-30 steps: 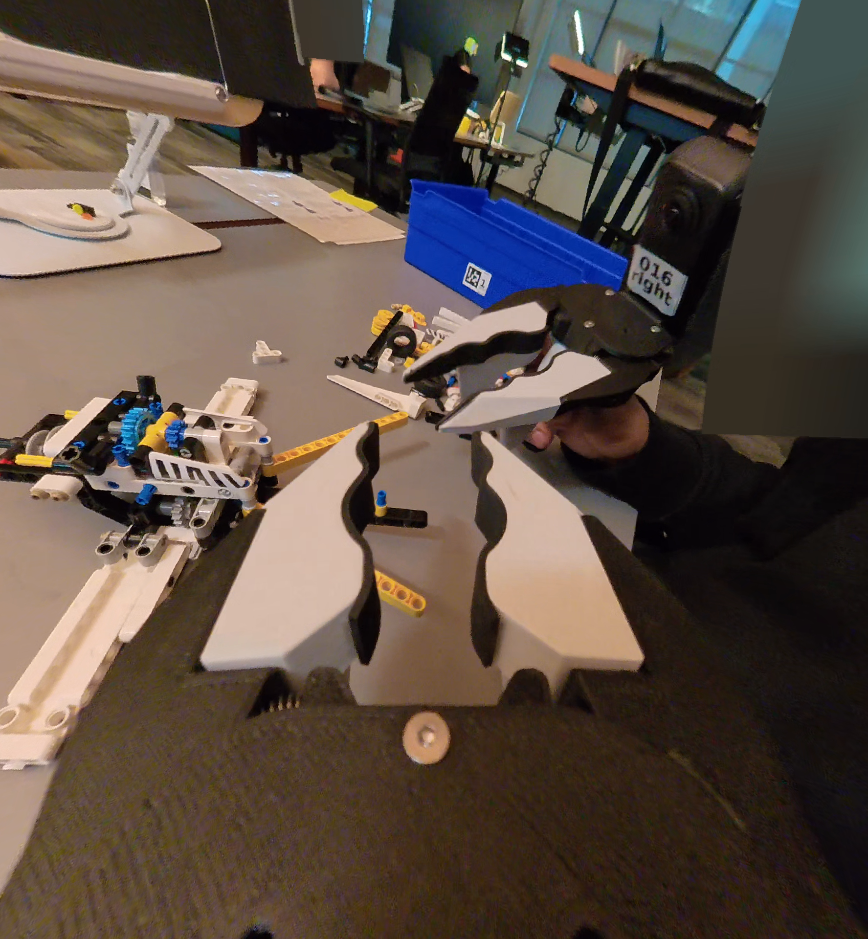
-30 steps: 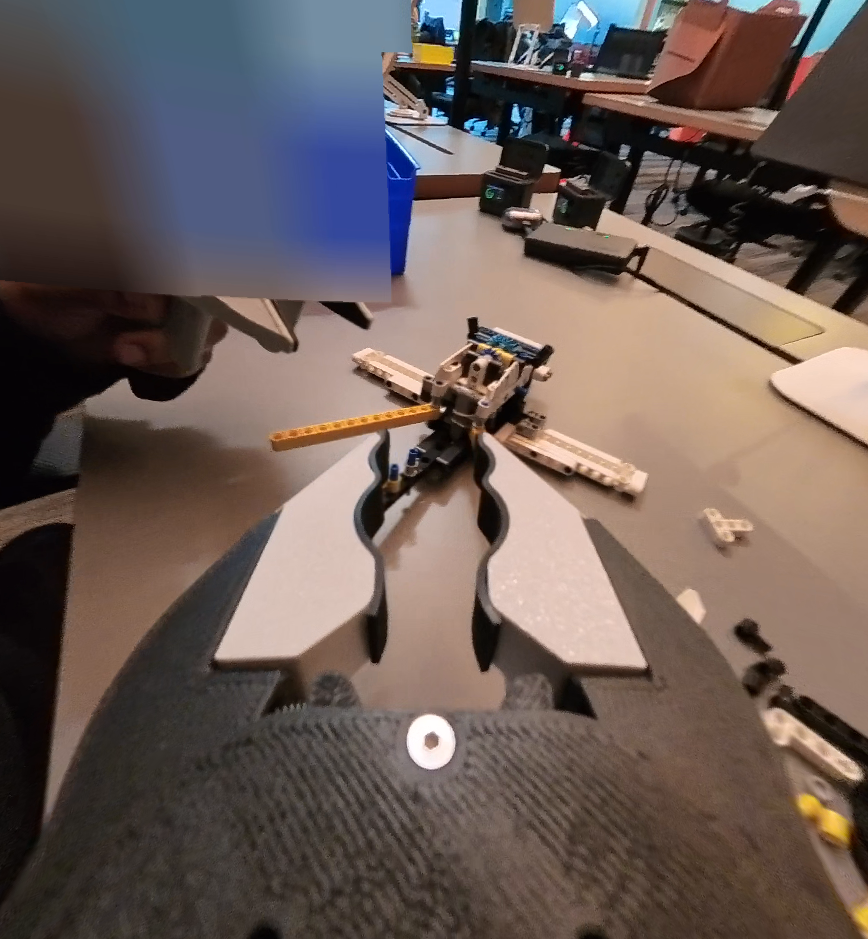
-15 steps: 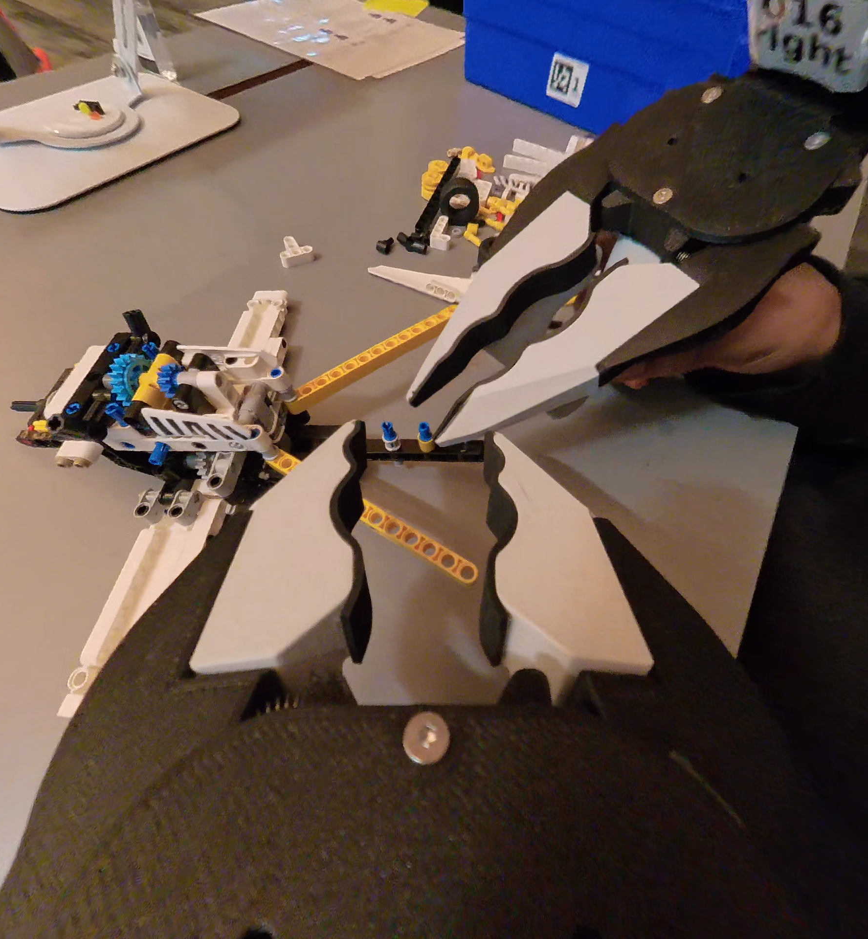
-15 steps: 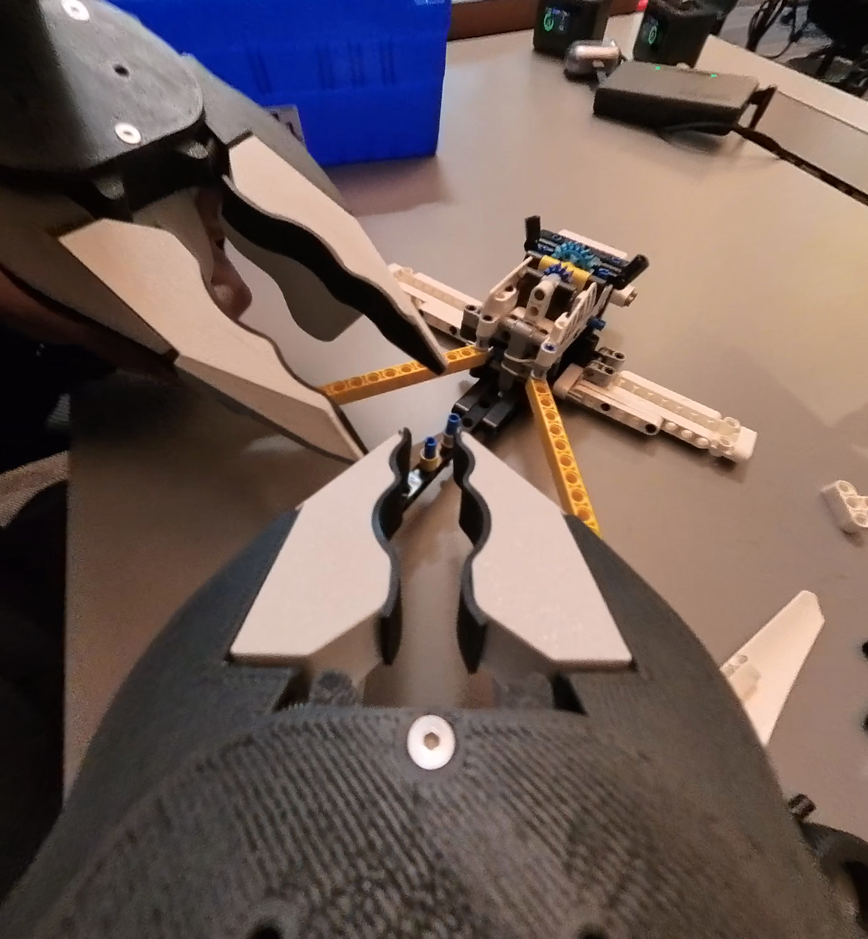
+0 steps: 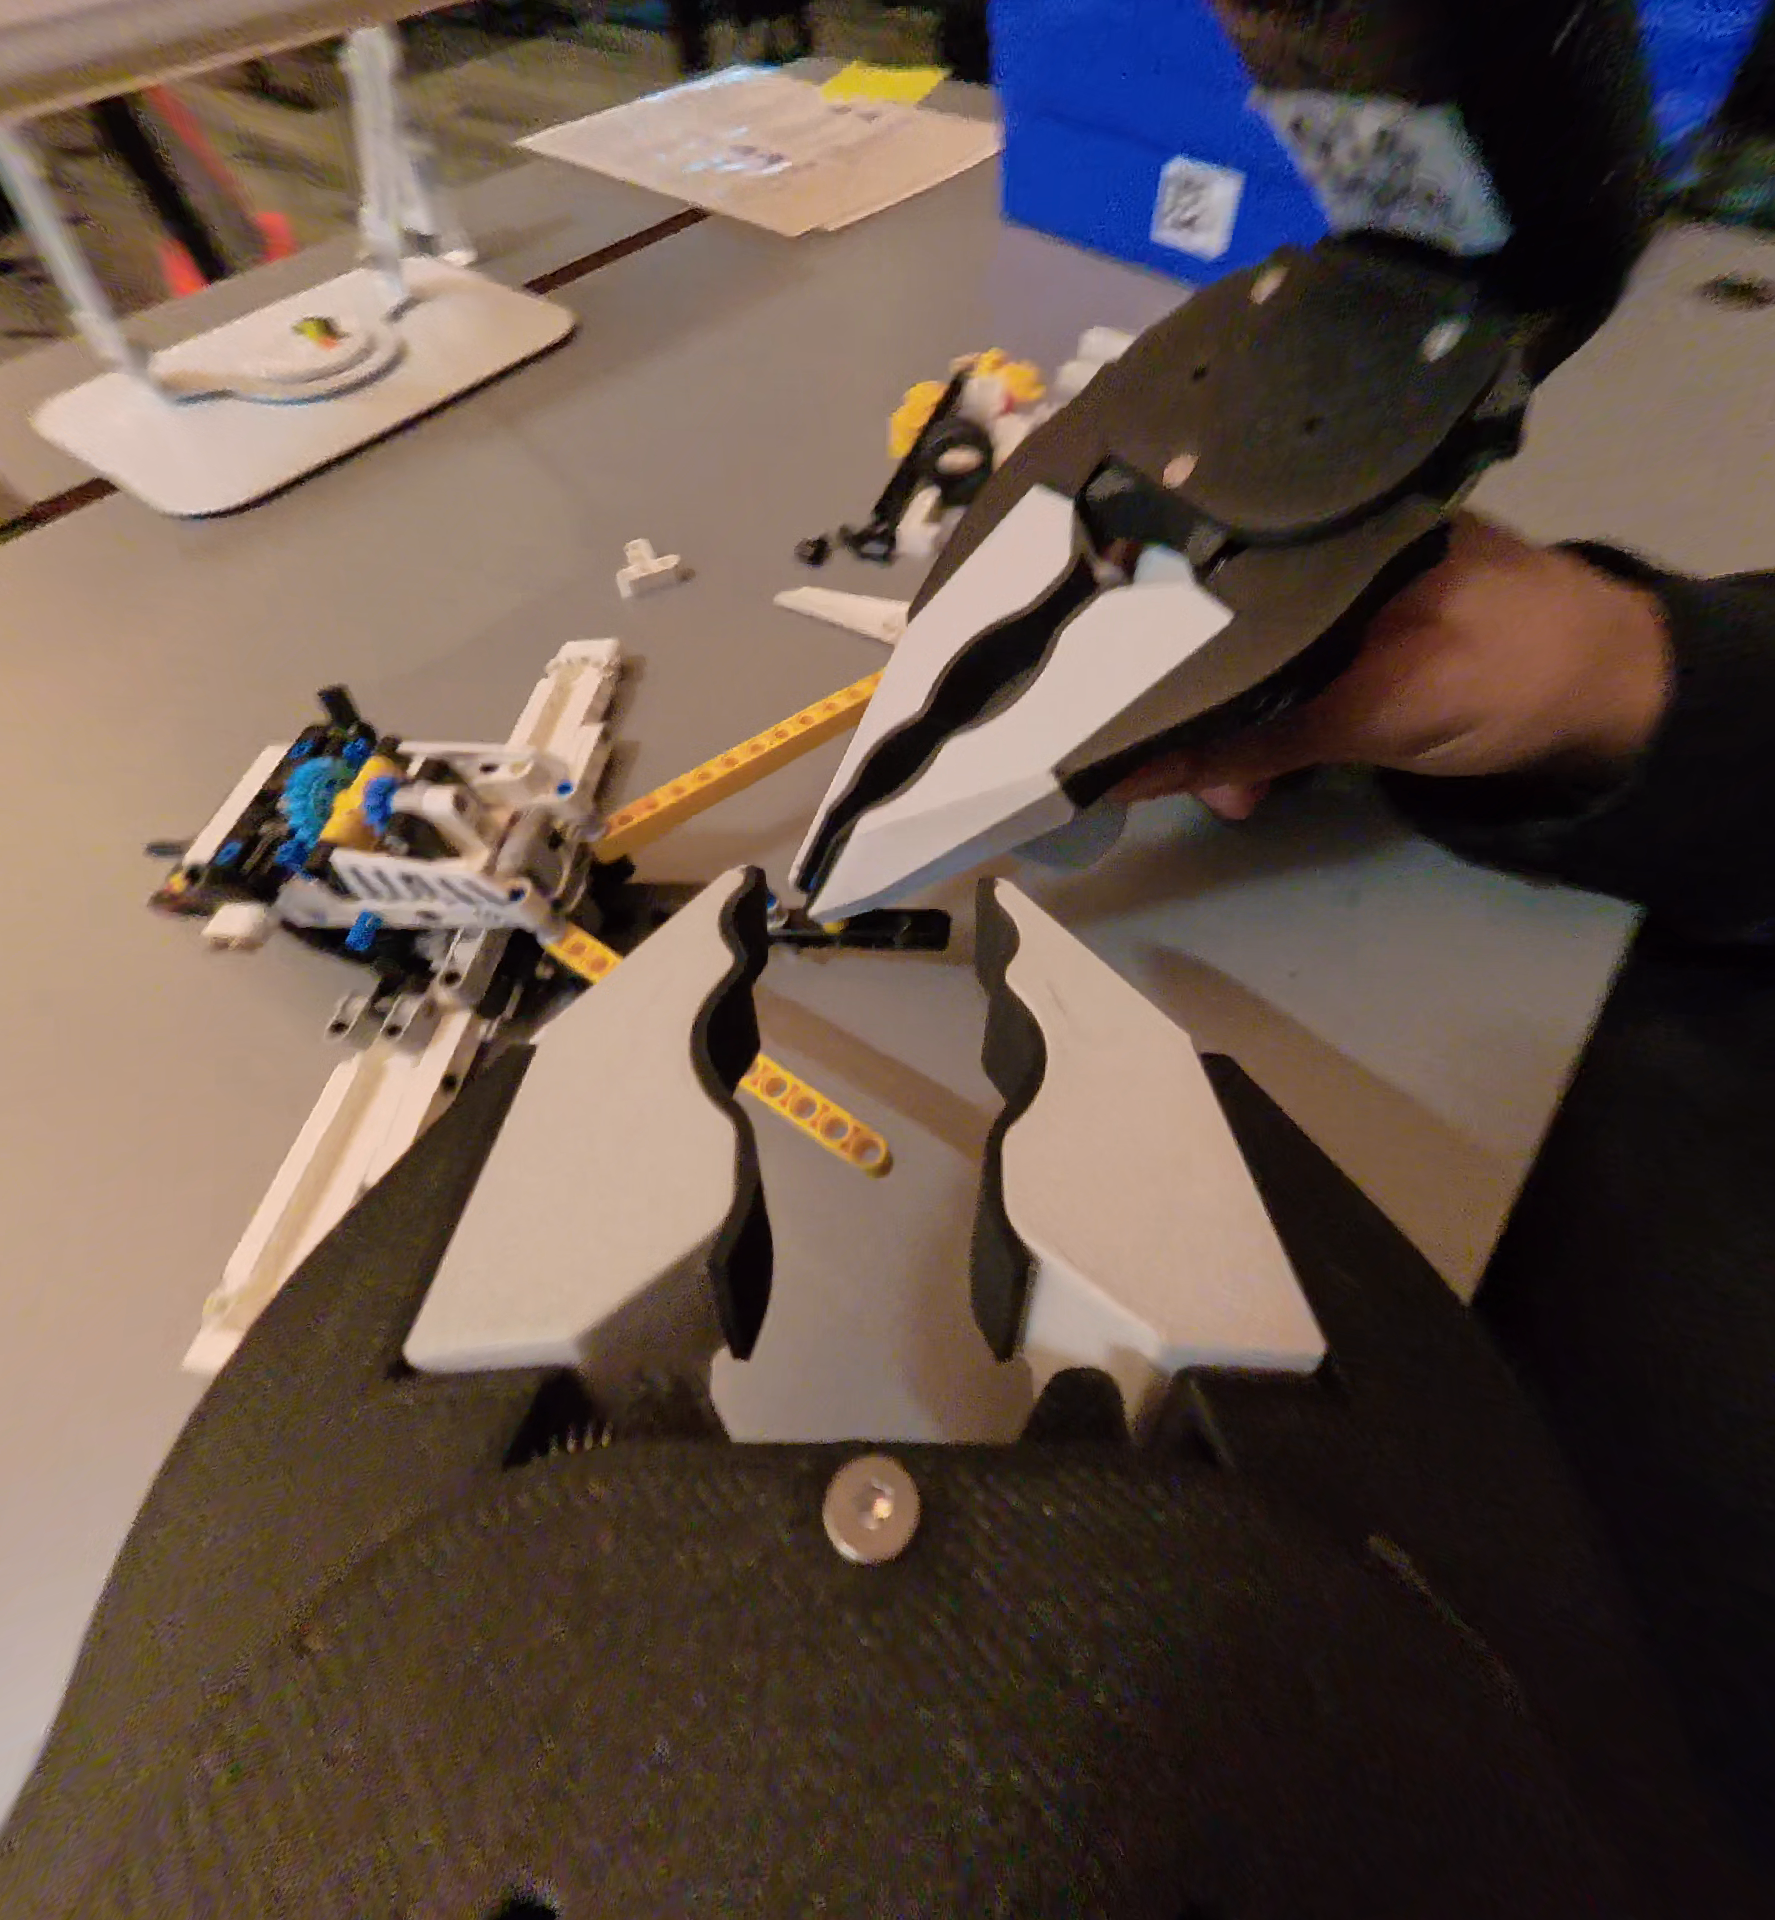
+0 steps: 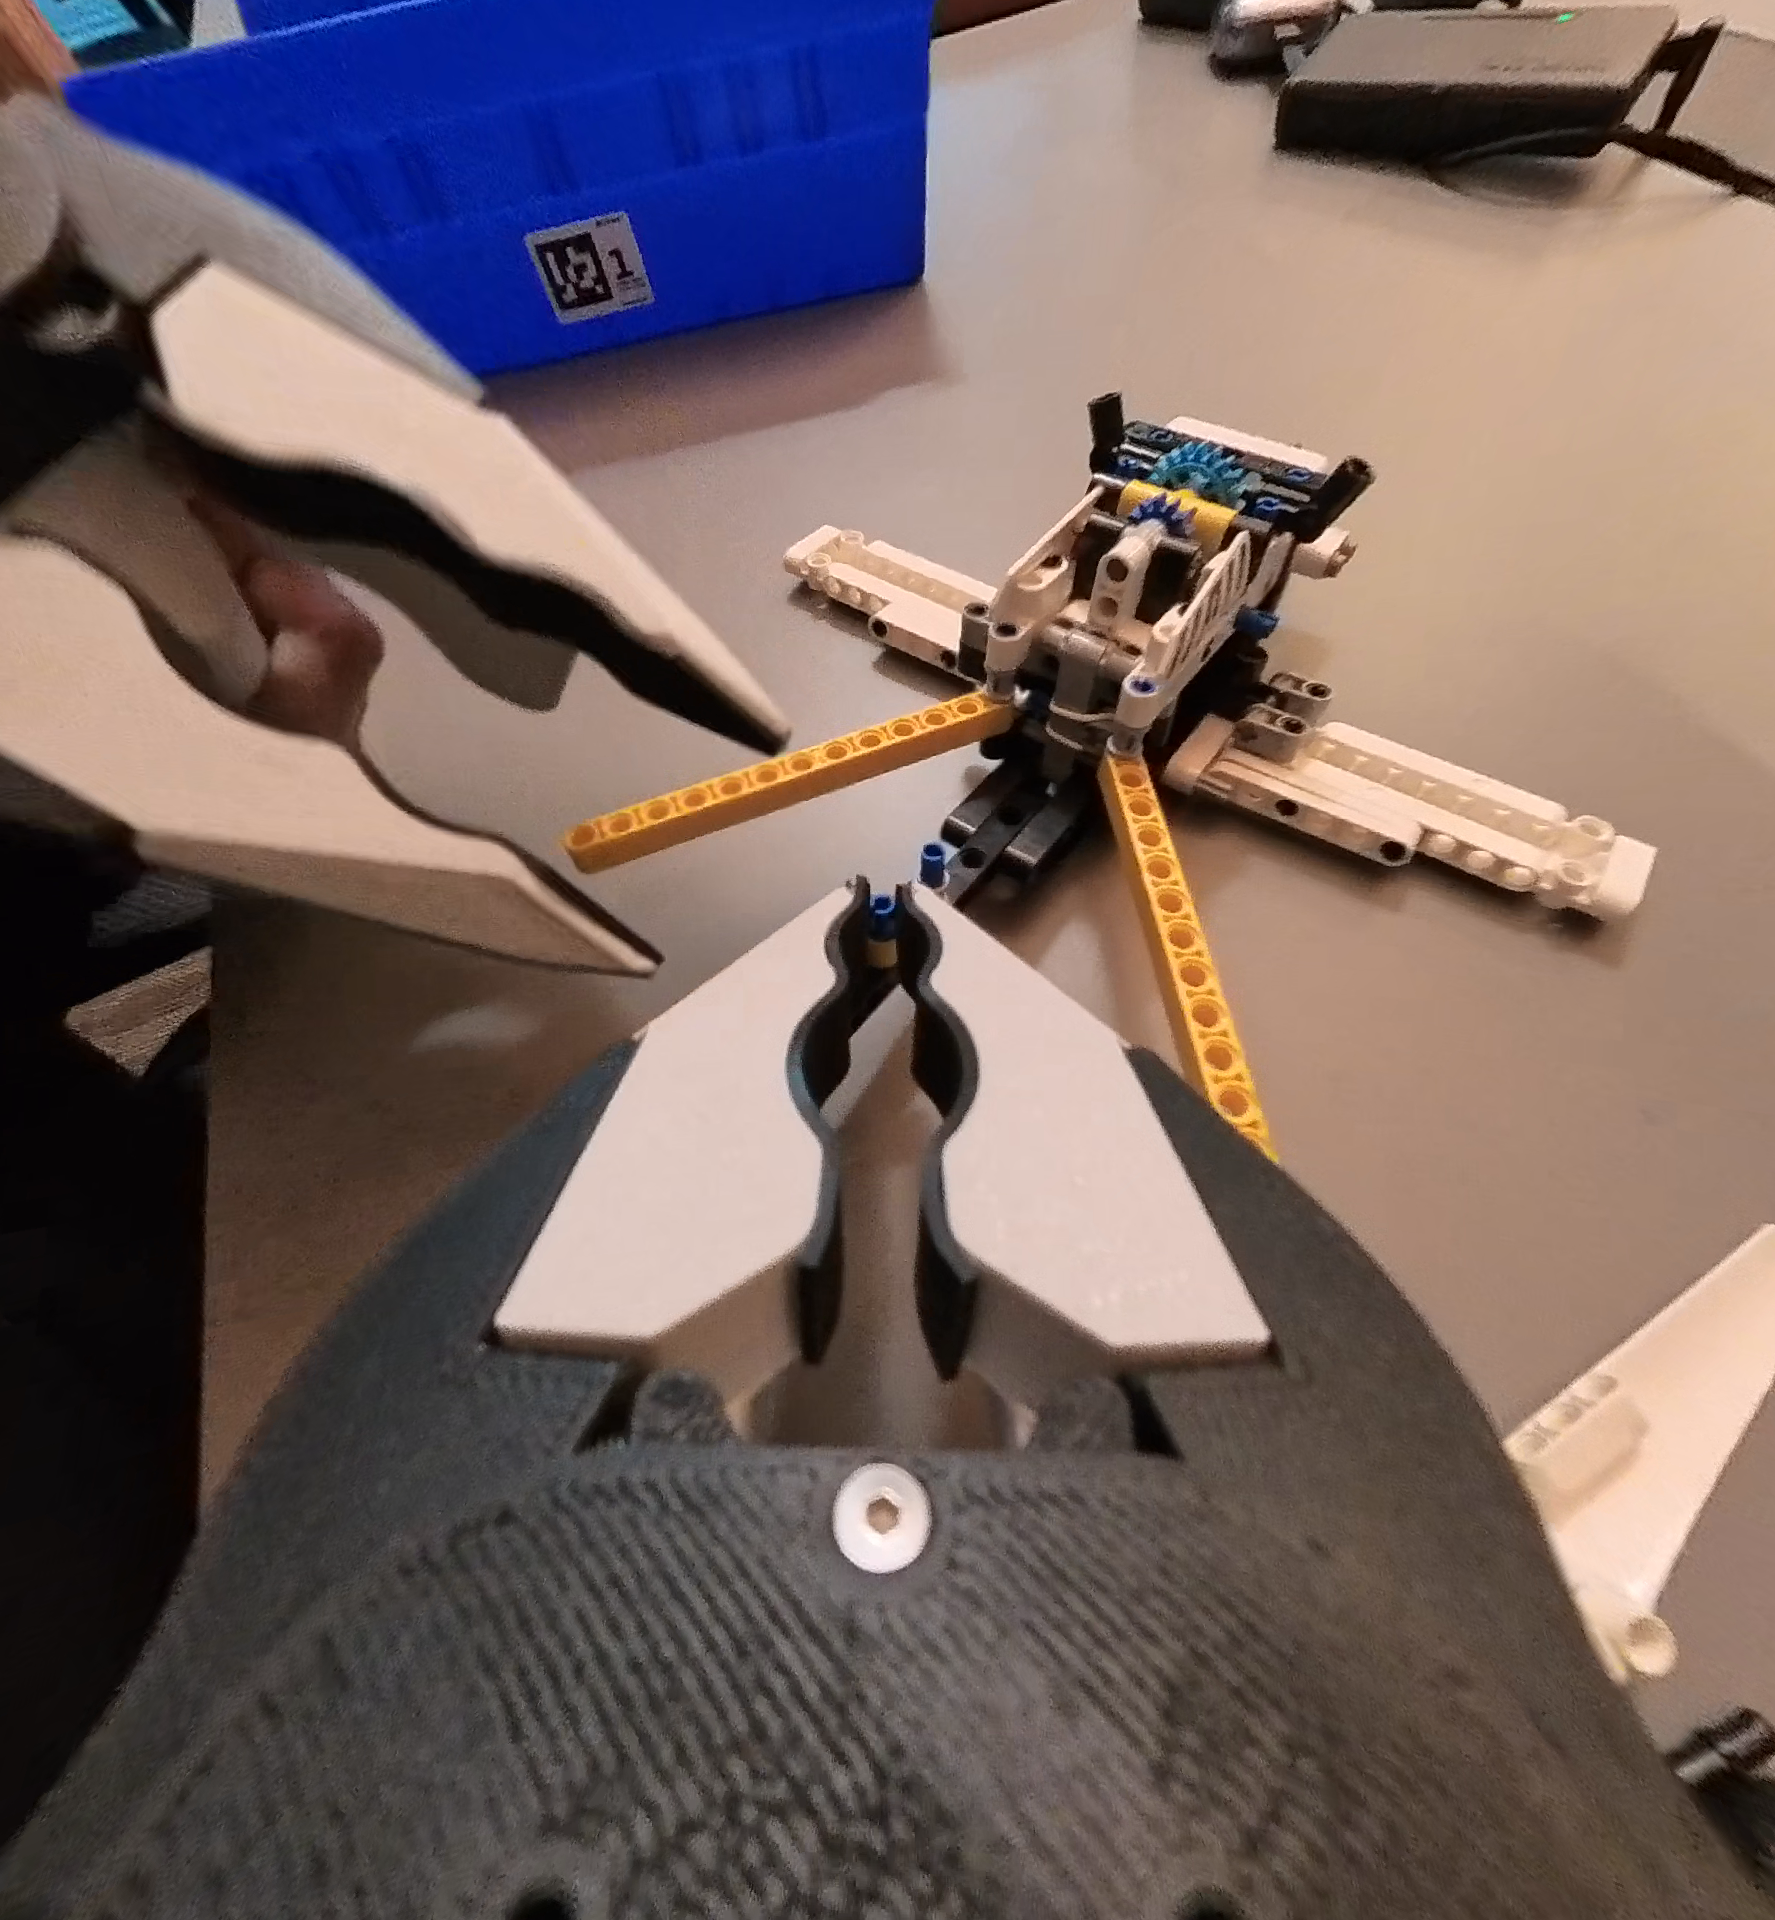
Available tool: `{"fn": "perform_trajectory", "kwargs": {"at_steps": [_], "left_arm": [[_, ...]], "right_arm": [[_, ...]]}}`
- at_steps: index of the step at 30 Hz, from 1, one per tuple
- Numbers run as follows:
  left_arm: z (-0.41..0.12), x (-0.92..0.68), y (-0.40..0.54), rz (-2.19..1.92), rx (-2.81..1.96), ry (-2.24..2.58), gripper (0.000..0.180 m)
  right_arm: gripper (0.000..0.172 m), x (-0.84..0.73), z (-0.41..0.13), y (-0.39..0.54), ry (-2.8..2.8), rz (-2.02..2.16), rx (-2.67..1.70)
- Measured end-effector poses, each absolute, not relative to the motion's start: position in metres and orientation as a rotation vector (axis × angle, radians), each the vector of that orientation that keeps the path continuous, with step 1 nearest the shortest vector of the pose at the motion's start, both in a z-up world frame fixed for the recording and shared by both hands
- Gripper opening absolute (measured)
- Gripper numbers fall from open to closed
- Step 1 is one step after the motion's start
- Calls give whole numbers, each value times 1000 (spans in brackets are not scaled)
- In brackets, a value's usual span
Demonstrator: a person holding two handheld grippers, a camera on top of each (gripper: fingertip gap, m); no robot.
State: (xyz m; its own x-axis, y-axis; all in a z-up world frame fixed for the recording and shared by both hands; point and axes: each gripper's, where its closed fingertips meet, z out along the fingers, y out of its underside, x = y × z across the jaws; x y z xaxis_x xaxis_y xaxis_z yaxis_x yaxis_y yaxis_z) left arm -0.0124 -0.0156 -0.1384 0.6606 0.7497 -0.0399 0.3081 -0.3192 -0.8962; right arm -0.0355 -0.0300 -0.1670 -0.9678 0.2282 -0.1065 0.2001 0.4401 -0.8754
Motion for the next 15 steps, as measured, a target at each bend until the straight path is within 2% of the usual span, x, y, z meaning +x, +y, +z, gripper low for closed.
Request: {"fn": "perform_trajectory", "kwargs": {"at_steps": [4,8,15], "left_arm": [[-151,-6,-23,801,-1873,-984,30],[-146,11,-26,802,-1747,-1055,20],[-171,25,-45,714,-1785,-1239,25]], "right_arm": [[2,-26,-165,-37,-2702,1654,-392],[2,-12,-166,-48,-2774,1637,-367],[2,9,-169,-67,-2823,1455,-233]]}}
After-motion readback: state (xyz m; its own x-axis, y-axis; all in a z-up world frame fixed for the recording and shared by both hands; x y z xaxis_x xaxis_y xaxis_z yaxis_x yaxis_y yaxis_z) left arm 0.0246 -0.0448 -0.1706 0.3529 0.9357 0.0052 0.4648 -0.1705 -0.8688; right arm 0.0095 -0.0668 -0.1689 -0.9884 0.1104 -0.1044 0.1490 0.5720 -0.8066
